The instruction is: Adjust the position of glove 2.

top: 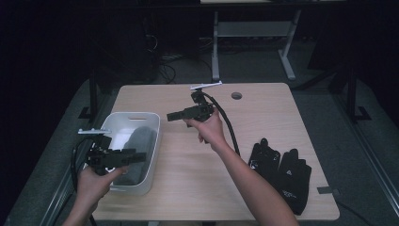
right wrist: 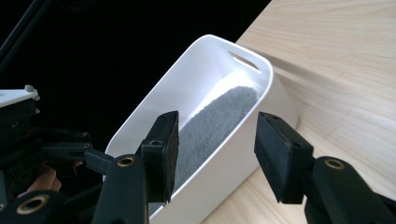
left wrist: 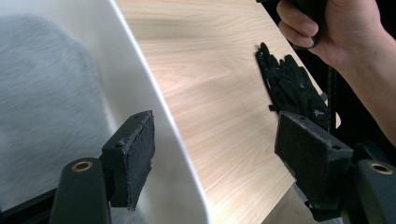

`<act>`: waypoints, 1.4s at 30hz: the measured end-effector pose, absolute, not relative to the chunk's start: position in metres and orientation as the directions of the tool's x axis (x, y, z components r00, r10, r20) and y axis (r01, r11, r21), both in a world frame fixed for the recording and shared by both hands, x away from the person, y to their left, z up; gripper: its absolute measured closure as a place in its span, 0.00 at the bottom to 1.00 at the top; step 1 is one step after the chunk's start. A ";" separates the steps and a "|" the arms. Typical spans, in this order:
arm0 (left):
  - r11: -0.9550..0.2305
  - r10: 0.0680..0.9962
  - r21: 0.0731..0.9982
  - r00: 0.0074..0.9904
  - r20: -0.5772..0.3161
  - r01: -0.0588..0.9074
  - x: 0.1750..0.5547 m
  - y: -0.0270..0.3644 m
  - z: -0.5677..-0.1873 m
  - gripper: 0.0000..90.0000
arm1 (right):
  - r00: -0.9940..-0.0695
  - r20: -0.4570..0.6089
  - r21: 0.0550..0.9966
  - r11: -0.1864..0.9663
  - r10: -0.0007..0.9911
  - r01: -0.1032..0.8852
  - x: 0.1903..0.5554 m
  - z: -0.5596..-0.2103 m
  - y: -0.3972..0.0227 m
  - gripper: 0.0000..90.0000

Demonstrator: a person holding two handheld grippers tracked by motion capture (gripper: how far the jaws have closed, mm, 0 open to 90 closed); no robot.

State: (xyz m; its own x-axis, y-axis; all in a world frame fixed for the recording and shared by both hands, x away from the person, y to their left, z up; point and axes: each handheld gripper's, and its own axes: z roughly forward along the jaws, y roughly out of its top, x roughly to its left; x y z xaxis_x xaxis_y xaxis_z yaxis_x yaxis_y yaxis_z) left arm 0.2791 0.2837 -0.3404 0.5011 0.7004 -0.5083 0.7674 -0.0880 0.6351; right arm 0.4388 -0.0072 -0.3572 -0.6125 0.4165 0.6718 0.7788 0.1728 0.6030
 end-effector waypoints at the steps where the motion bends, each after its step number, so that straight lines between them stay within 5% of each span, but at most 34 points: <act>1: -0.091 0.699 0.635 0.503 -0.507 0.767 0.280 0.280 -0.340 0.32 | -0.612 0.673 0.604 0.170 0.416 0.779 0.439 -0.357 -0.011 0.55; 42: -0.194 0.623 0.645 0.601 -0.501 0.739 0.294 0.198 -0.344 0.27 | -0.578 0.664 0.616 0.092 0.474 0.782 0.423 -0.348 -0.107 0.49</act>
State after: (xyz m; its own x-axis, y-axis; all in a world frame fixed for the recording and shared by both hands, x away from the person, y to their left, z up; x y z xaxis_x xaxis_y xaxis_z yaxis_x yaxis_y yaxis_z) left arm 0.2939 0.1979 -0.3436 0.6007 0.6231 -0.5008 0.7390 -0.1938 0.6452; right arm 0.4227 -0.1073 -0.3481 -0.5785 0.4744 0.6636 0.7822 0.0919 0.6162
